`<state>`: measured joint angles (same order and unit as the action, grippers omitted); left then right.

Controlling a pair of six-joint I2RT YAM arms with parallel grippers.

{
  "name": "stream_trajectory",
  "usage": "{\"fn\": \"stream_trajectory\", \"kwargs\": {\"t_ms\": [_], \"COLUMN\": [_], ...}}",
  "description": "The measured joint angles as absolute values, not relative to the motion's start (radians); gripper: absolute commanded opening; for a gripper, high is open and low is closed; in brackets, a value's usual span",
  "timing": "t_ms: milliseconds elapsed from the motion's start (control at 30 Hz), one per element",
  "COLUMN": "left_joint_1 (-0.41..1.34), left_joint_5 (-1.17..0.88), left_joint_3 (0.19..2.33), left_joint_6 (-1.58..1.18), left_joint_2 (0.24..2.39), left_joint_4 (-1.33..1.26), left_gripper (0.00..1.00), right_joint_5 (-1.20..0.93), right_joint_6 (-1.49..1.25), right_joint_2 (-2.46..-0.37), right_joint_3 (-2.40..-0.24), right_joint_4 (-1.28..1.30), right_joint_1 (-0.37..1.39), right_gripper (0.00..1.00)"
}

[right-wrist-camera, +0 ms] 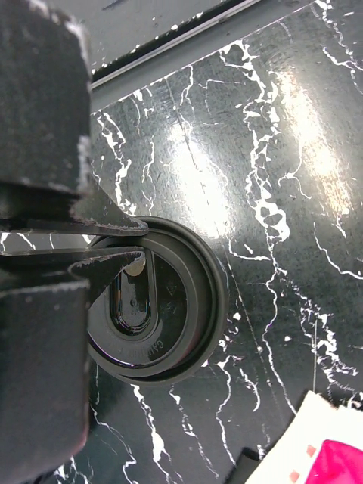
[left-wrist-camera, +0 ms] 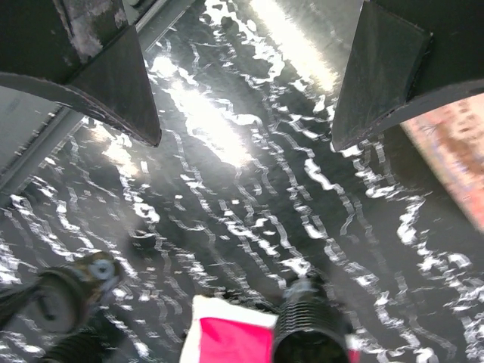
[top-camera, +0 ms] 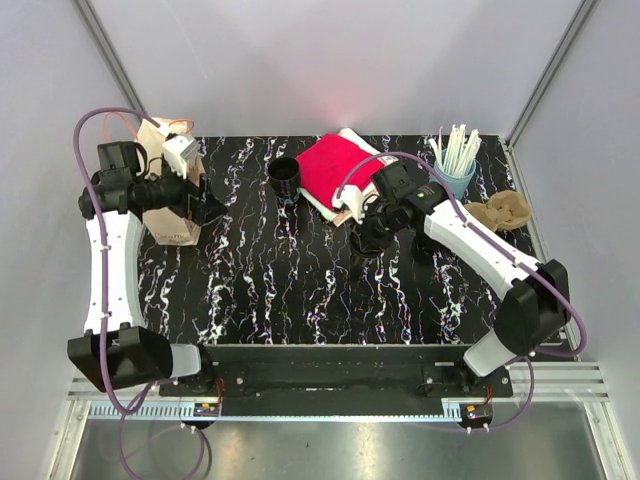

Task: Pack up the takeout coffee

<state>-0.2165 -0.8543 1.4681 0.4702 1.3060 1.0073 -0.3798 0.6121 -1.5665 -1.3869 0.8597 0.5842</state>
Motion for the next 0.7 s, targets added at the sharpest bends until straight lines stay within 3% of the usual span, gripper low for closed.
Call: {"fn": "stream_trajectory", "kwargs": {"t_ms": [700], "left_joint_1": [-0.225], "left_joint_5": [-0.571], "left_joint_3": [1.469], "left_joint_6": [0.372], "left_joint_2": [1.404], "left_joint_4": [0.797], "left_gripper": [0.99], "right_joint_5": [-0.474], "right_joint_6": [0.496], "right_joint_2": [-1.703], "right_joint_3": [-1.388], "right_joint_4": [0.847], "right_joint_1": [0.558], "right_gripper": [0.00]}}
